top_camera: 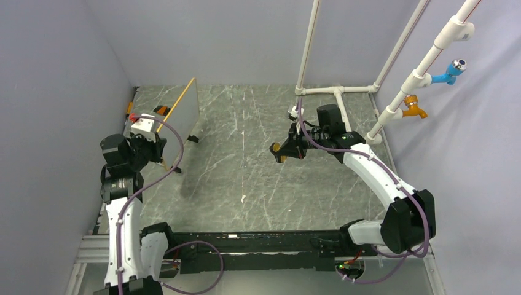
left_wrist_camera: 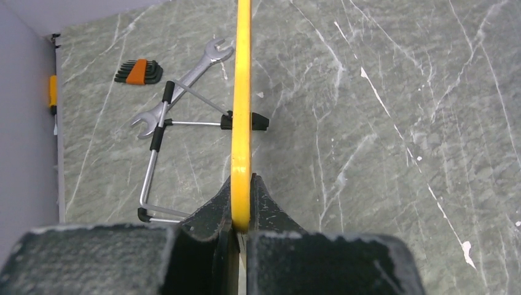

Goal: Erase the whiteboard
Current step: Place the whiteboard on the whiteboard stand.

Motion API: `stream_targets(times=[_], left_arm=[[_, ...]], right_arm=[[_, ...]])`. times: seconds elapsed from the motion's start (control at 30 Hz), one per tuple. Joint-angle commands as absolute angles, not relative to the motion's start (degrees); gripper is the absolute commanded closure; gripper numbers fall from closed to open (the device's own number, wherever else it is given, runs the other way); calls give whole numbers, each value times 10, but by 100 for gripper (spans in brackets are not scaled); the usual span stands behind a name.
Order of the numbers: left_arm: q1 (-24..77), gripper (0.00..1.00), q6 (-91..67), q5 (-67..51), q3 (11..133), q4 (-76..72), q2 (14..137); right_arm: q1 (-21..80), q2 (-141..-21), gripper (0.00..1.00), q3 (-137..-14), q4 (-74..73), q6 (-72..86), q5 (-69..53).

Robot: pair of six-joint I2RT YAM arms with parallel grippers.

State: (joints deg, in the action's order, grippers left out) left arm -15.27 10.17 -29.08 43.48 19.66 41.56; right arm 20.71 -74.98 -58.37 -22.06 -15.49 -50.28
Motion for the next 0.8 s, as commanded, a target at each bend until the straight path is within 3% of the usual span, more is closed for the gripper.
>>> stream_targets(times=[0.0,0.77], left_arm=[[-160,100,140,-330,472,126,423],[-179,100,164,-333,427,102,398]], right_arm=[[206,-754,100,-582,-203,-164,-528],[207,-770,100,-581,-211,-170,-540]])
